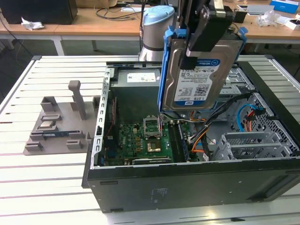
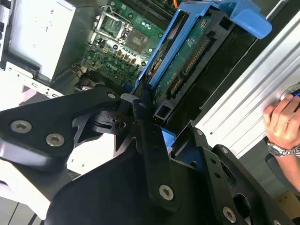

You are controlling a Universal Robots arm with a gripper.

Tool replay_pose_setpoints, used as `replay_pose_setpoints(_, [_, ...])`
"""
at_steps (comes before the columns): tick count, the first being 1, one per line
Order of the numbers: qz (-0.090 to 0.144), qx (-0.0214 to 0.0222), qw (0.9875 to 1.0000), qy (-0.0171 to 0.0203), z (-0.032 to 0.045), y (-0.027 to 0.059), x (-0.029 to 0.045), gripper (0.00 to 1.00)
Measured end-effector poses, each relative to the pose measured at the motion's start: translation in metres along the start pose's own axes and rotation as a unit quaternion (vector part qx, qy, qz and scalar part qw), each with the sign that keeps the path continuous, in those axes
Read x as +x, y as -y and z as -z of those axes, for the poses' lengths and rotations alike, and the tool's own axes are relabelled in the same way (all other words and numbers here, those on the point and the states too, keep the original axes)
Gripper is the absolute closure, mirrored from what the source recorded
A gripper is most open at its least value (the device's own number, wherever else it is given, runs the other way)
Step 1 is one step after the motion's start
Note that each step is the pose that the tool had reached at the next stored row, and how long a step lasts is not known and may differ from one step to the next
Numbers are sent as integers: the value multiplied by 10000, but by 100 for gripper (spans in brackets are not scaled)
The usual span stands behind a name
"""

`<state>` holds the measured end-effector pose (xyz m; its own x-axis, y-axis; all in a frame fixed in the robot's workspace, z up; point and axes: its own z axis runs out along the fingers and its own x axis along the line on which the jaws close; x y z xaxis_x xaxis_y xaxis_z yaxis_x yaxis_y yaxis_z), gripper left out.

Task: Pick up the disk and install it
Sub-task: 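Pick up the disk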

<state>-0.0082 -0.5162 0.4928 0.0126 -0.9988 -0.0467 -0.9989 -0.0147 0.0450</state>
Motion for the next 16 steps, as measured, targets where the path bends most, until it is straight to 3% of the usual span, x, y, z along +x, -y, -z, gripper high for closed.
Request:
replay_pose_setpoints(3, [-1, -8, 10000, 0, 3, 80, 80, 63])
replay_pose_setpoints(7, [-2, -25, 10000, 0, 10, 266, 162, 63])
replay_pose_setpoints(8, [-2, -31, 10000, 0, 12, 360, 172, 63])
replay_pose_setpoints(12, [-3, -41, 10000, 0, 17, 560, 178, 63])
replay_pose_setpoints(13, [-2, -47, 10000, 1, 19, 667, 180, 63])
replay_pose_setpoints(16, [-4, -63, 10000, 2, 11, 858, 183, 63])
